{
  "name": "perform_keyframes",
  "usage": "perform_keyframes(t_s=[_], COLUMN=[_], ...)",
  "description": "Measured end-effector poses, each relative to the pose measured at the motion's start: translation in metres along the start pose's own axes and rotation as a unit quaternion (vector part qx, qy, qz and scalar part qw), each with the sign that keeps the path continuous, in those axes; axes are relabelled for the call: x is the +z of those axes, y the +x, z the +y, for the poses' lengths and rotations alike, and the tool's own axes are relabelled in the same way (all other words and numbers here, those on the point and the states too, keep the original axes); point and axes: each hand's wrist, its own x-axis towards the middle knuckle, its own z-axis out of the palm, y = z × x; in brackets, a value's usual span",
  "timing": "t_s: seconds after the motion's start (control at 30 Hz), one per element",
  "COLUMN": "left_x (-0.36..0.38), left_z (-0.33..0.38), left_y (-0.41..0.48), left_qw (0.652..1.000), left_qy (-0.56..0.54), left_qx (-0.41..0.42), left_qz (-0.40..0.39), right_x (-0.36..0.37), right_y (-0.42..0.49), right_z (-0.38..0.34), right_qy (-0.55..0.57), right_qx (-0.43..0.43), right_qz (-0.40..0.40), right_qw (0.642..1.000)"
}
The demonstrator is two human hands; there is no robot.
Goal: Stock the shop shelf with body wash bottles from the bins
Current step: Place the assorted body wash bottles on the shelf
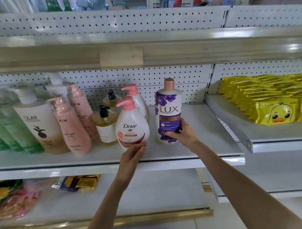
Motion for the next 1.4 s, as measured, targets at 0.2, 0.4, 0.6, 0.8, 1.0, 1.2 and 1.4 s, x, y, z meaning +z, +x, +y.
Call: perform_keyframes(t_s=[0.2,0.4,0.6,0.8,1.0,1.2,1.4], left_x=[0.0,0.004,0.003,0.006,0.015,0.007,0.002], left_z=[0.001,0.003,0.015,0.009,-0.039,-0.136,-0.212], left_y=[-0.002,-0.001,-0.011,-0.04,-0.084,-0.161,-0.227], left_qw=[1.0,0.999,0.999,0.99,0.983,0.958,0.916], left_qy=[-0.012,0.023,0.034,0.061,0.052,0.067,0.103], left_qx=[0.006,-0.011,-0.014,-0.031,-0.085,-0.206,-0.328], left_qz=[0.006,0.022,-0.039,-0.121,-0.155,-0.187,-0.207], right_x=[0.004,0.003,0.009,0.018,0.023,0.04,0.066], right_y=[0.006,0.008,-0.024,-0.099,-0.177,-0.268,-0.359], right_z=[-0.002,-0.009,0.001,0.008,0.059,0.171,0.263], right_qy=[-0.005,-0.017,-0.001,0.081,0.085,0.077,0.01], right_qx=[-0.003,0.005,0.054,0.033,0.041,0.213,0.375], right_qz=[0.0,-0.023,0.045,0.08,0.117,0.187,0.21], right_qw=[1.0,1.0,0.998,0.993,0.989,0.956,0.903])
